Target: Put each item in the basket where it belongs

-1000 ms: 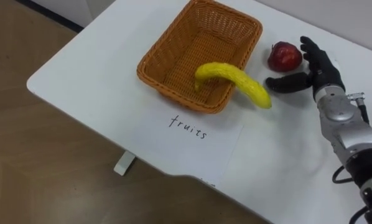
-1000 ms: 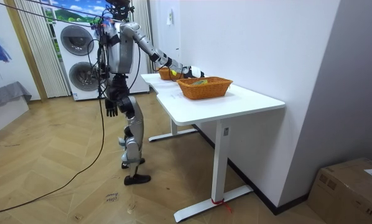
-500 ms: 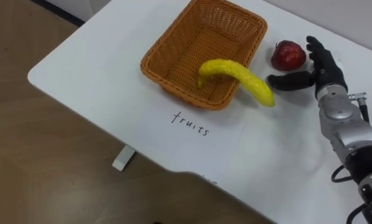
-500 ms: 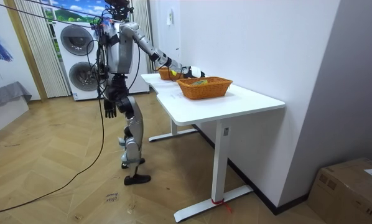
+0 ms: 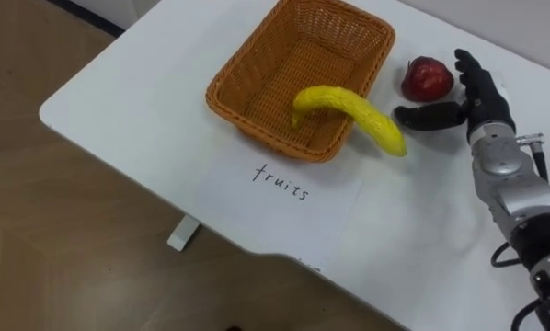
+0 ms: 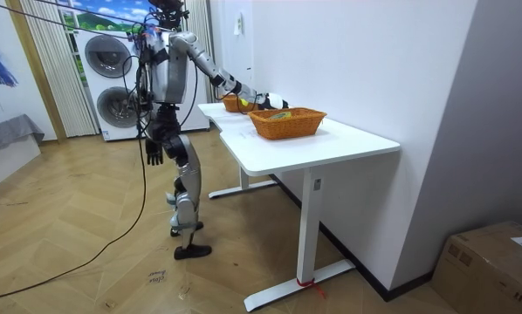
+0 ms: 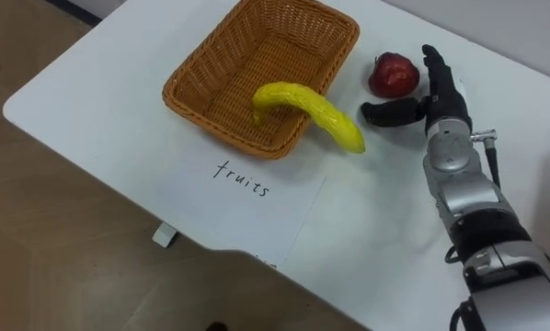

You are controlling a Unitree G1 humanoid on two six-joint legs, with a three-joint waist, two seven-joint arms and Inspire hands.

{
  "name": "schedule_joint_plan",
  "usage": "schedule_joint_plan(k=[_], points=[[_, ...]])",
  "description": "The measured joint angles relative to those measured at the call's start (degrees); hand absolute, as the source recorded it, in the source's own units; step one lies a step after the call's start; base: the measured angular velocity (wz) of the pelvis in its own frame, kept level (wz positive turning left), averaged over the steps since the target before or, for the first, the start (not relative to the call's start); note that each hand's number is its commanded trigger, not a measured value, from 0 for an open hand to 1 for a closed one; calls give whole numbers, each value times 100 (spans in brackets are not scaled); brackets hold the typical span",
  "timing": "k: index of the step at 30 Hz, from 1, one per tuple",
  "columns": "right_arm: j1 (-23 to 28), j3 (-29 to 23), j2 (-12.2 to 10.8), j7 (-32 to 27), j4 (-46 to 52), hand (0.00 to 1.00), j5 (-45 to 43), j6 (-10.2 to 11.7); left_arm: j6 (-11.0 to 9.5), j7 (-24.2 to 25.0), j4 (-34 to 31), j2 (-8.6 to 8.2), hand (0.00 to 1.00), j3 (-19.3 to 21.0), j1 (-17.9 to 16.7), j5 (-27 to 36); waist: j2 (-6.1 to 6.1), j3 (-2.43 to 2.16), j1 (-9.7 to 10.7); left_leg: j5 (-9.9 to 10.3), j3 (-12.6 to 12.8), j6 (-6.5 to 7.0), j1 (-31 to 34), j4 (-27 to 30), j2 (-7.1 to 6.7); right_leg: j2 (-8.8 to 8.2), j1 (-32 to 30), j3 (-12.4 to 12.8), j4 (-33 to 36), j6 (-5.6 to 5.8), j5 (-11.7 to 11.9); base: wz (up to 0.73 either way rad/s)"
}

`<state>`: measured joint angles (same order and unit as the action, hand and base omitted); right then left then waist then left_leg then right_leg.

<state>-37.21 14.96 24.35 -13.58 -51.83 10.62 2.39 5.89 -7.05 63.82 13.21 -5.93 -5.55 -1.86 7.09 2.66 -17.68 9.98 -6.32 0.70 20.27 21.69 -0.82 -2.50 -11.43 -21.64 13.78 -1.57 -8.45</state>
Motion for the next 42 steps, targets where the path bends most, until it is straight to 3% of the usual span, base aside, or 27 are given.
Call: schedule_joint_plan(k=[19,28,38,39,40,41,42], points=[[-207,-52,-50,74,-187,0,0,-78,6,100,-148,-32,0,0,-49,-3,-90,-11,-7,-6,-28,-11,-20,-3,8,4,28,-50,15,-8,3,1],[-228,-40,-50,121,-276,0,25,-80,9,146,-148,-53,0,-225,-56,6,-99,-5,-75,-7,-24,-11,-61,-10,8,-10,31,-43,77,-9,3,0],[-286,-43,-46,111,-381,0,17,-122,9,282,-148,-64,0,-219,-58,5,-64,15,-147,-21,-18,-24,-60,-8,-1,-39,34,-51,85,-35,-43,0],[-286,-43,-45,111,-381,24,5,-122,9,290,-148,-63,0,-218,-58,4,-59,18,-149,-22,-19,-25,-60,-11,0,-35,33,-48,85,-36,-47,0],[-289,-43,-42,118,-381,57,-5,-122,9,313,-148,-63,0,-218,-58,4,-52,20,-151,-24,-20,-29,-59,-15,1,-28,27,-47,85,-39,-52,0],[-301,-42,-40,123,-386,82,-16,-122,10,347,-147,-63,0,-219,-58,4,-51,21,-151,-26,-21,-32,-60,-20,3,-25,23,-48,85,-42,-55,0],[-314,-40,-40,123,-399,100,-20,-123,11,362,-147,-63,0,-219,-58,4,-52,21,-152,-28,-21,-35,-62,-25,3,-24,21,-47,85,-44,-56,0]])
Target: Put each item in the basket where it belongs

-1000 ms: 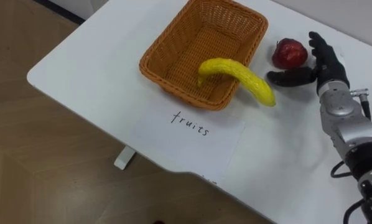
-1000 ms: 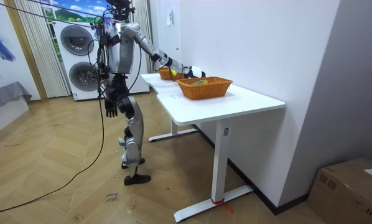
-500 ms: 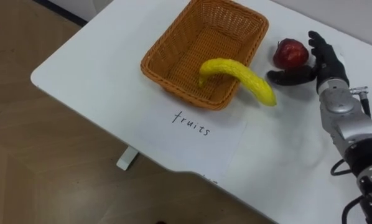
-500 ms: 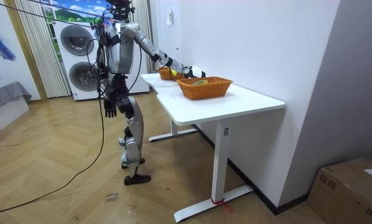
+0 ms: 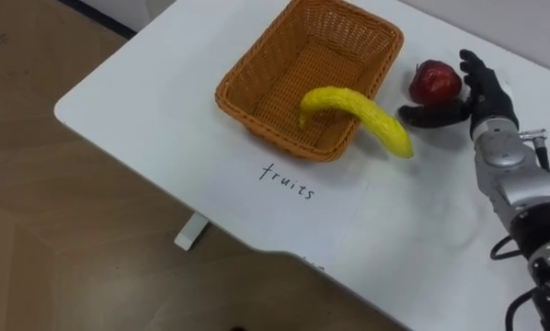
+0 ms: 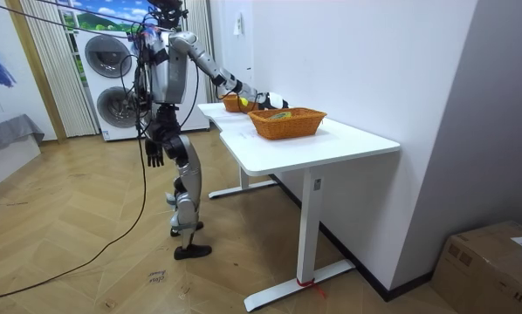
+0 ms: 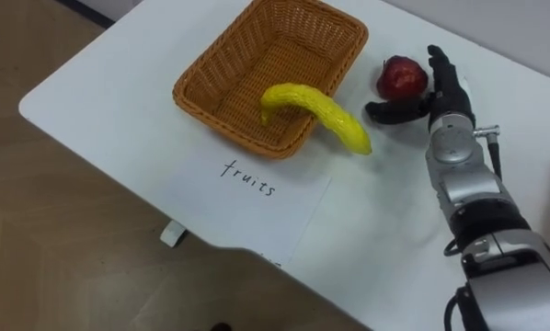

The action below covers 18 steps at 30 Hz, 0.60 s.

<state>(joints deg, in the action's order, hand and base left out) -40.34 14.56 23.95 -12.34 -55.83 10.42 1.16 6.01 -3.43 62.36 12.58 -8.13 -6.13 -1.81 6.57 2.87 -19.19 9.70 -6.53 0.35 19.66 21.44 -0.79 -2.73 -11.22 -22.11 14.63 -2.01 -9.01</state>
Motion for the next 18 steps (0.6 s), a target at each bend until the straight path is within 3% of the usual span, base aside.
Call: schedule_joint_plan(k=[3,7,12,15,18], points=[[-61,62,74,-47,-92,100,-192,-4,25,17,-3,0,0,0,0,0,2,-1,-31,-8,2,-12,-5,-24,6,7,-14,-3,0,-6,-3,0],[-270,338,379,-84,-385,100,-224,-7,73,18,-52,48,0,-4,7,-1,59,-9,-156,-45,0,-42,-25,-132,6,-2,-52,-12,-9,-23,-12,-2],[-363,607,515,-139,-464,100,-382,-25,97,24,-47,103,0,-3,7,1,115,-4,-176,-65,-15,-62,-44,-176,23,-2,-57,-81,-5,-42,-23,3],[-382,682,551,-134,-466,100,-392,-58,103,26,-47,108,0,-3,12,3,128,11,-182,-64,-17,-63,-45,-189,28,-1,-57,-98,-1,-43,-24,0],[-412,683,549,-122,-467,100,-385,-114,105,26,-49,117,0,-3,40,2,150,59,-184,-62,-43,-64,-38,-218,23,1,-58,-152,-2,-42,-23,5]])
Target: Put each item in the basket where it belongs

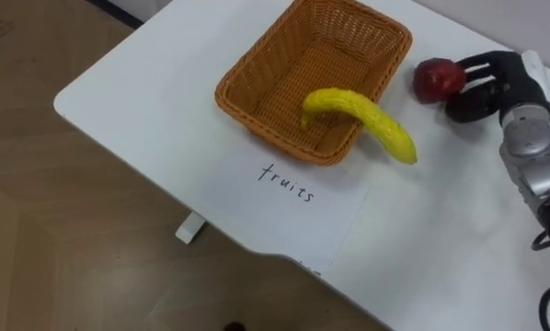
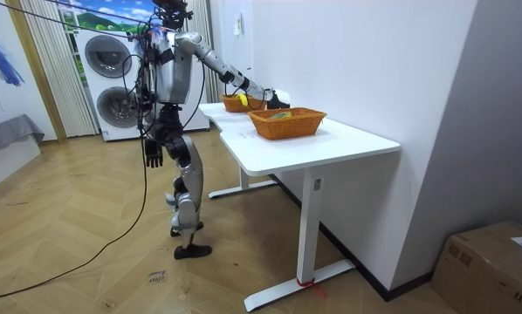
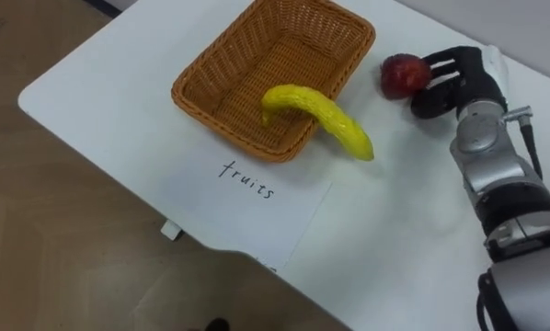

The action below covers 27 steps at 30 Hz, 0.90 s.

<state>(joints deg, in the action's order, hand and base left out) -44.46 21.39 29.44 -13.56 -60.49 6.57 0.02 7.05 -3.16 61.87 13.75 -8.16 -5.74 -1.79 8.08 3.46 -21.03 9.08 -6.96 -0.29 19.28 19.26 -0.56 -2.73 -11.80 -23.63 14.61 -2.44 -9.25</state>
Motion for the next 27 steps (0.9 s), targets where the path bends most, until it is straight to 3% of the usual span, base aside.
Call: schedule_joint_plan(k=[2,24,26,27], points=[[0,94,-16,75,-33,100,-6,-38,10,6,5,21,0,-2,66,0,13,32,-16,1,-38,-2,23,-9,-8,3,-4,-20,0,0,0,7],[-138,159,-27,377,-209,100,3,-150,59,90,0,70,0,-133,122,-3,24,24,-22,1,-44,-1,15,15,-12,6,8,-13,13,-1,0,0],[-138,159,-27,378,-208,41,3,-159,60,92,-4,71,0,-133,122,-3,23,23,-22,1,-44,-1,17,18,-12,7,7,-13,13,-1,1,0],[-138,159,-27,379,-208,0,3,-161,60,92,-4,71,0,-133,122,-3,23,23,-22,1,-44,-1,17,18,-12,7,7,-13,13,-1,1,0]])
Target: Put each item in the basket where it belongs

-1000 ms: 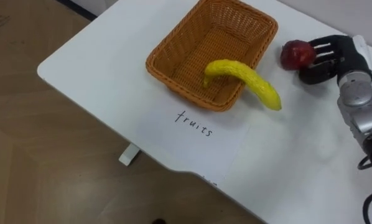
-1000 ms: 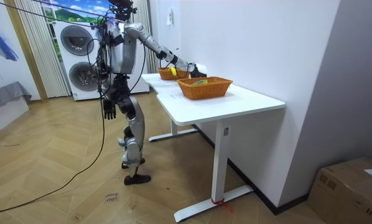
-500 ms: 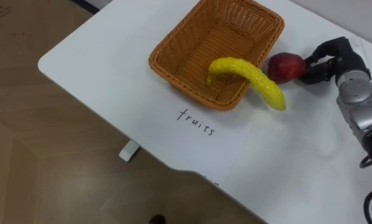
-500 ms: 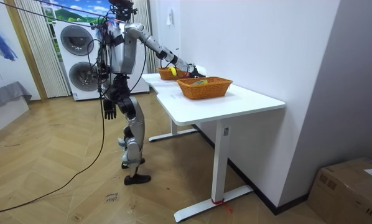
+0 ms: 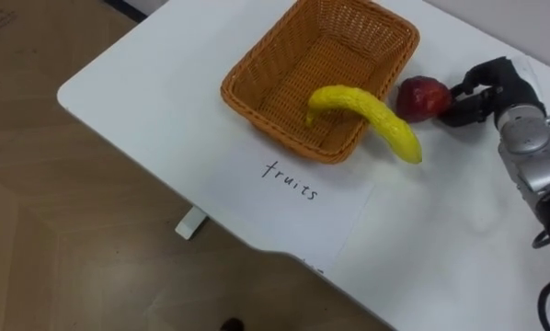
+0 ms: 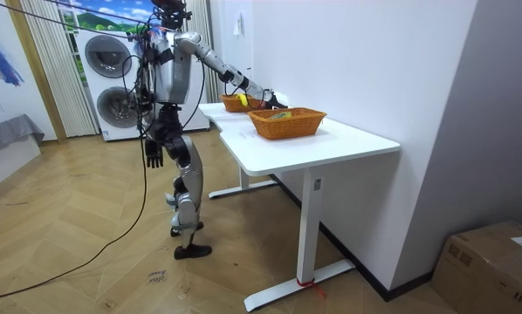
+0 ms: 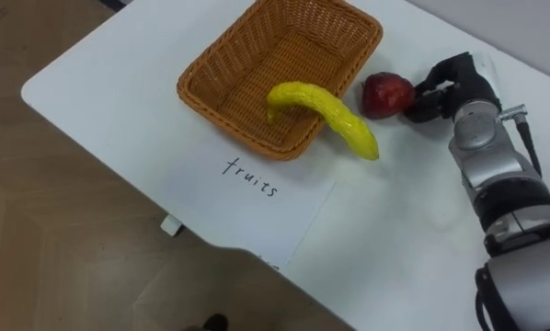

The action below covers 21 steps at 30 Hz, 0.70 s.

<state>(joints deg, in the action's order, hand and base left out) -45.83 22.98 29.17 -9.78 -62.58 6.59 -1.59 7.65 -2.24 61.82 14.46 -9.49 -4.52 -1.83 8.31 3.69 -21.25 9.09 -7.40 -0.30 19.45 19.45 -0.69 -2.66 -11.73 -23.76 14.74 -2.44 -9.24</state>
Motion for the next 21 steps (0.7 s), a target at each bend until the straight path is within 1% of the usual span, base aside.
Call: schedule_joint_plan(k=[5,9,12,14,17,21], points=[[3,4,3,94,3,0,-20,-53,0,-11,1,10,0,19,-1,0,0,-6,1,1,-20,-2,-10,18,0,14,29,0,-14,-2,1,0],[33,51,8,128,6,0,-43,-45,-12,-13,0,19,0,19,-2,-1,-16,-17,16,3,-39,-12,-19,42,2,23,48,0,-19,-9,6,1],[33,54,11,164,6,0,-71,-42,-15,-37,1,30,0,22,0,-6,-47,-37,17,3,-52,-18,-16,81,5,31,59,-1,-10,-16,10,0],[37,64,15,212,6,0,-144,-41,-17,-85,4,33,0,21,-7,-4,-75,-66,23,-2,-60,-23,-18,86,3,31,64,1,-2,-22,13,0],[39,78,9,273,9,0,-268,-28,-24,-102,6,53,0,21,-3,-4,-89,-93,37,-14,-58,-32,-25,86,5,29,65,-1,17,-24,14,0],[39,82,11,371,15,0,-314,-24,-51,-116,9,67,0,21,-6,2,-73,-105,49,-22,-57,-37,-34,86,8,28,70,4,32,-25,15,0]])
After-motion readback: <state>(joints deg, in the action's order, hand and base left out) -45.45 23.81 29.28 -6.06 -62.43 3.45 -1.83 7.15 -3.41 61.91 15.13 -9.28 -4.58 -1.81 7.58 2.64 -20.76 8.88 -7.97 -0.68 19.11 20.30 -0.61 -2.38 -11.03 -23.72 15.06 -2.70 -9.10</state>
